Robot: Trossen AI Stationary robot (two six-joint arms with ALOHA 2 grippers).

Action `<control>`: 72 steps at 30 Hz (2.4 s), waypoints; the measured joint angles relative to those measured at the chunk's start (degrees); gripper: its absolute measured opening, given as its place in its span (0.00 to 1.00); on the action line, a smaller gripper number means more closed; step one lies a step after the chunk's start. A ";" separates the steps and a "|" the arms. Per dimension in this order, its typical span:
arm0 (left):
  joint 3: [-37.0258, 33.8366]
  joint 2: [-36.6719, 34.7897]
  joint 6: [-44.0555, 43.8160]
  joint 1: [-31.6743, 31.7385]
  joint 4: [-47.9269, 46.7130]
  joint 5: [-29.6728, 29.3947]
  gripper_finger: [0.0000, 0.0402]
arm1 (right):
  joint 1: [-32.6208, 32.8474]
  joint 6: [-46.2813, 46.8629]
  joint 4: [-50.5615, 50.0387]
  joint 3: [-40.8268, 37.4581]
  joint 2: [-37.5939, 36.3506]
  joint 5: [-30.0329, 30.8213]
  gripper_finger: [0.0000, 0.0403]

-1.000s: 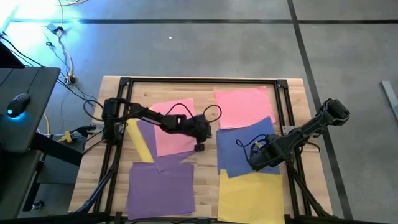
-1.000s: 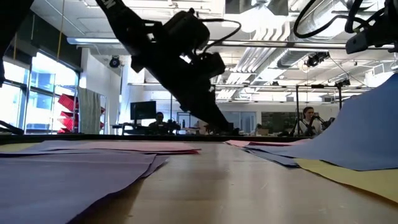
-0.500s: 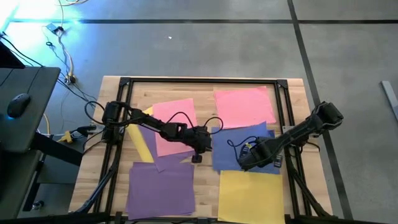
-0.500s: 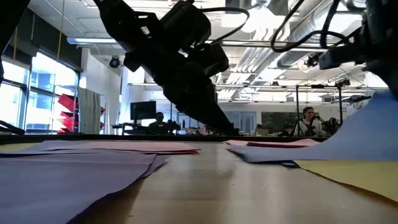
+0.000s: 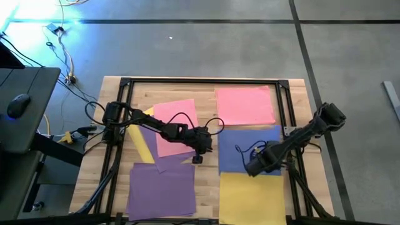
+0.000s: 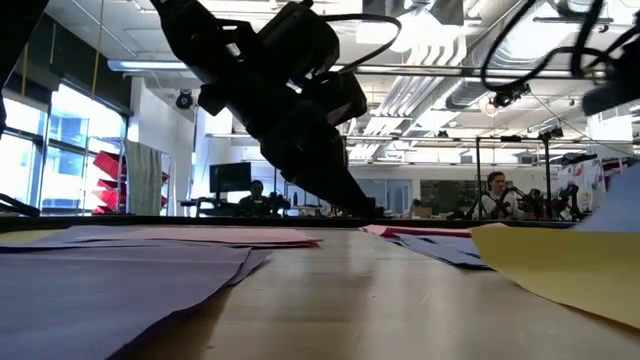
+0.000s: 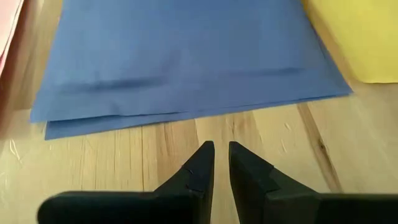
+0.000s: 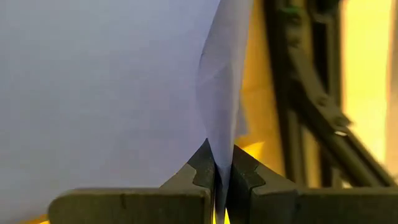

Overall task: Organize paper
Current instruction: Stack the blue paper on the middle right of the table

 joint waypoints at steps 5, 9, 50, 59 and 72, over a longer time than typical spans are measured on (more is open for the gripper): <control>0.00 0.00 -0.04 0.00 -0.56 0.00 0.06 | 0.90 -0.23 -0.46 0.00 0.00 1.31 0.00; 0.00 0.00 -0.36 0.00 -0.68 0.00 0.06 | 0.90 -1.62 -1.04 0.00 0.00 3.00 0.00; 0.02 -0.02 -6.49 -0.39 -4.70 0.26 0.06 | 0.62 -24.05 16.69 -11.37 0.02 3.49 0.01; 0.04 -0.02 -6.95 -0.35 -4.54 -0.11 0.06 | 0.62 -15.48 16.20 -11.34 0.02 2.47 0.03; 0.09 -0.55 -8.26 -0.61 -0.25 3.60 0.06 | 0.59 -1.20 17.90 -11.34 0.00 2.81 0.01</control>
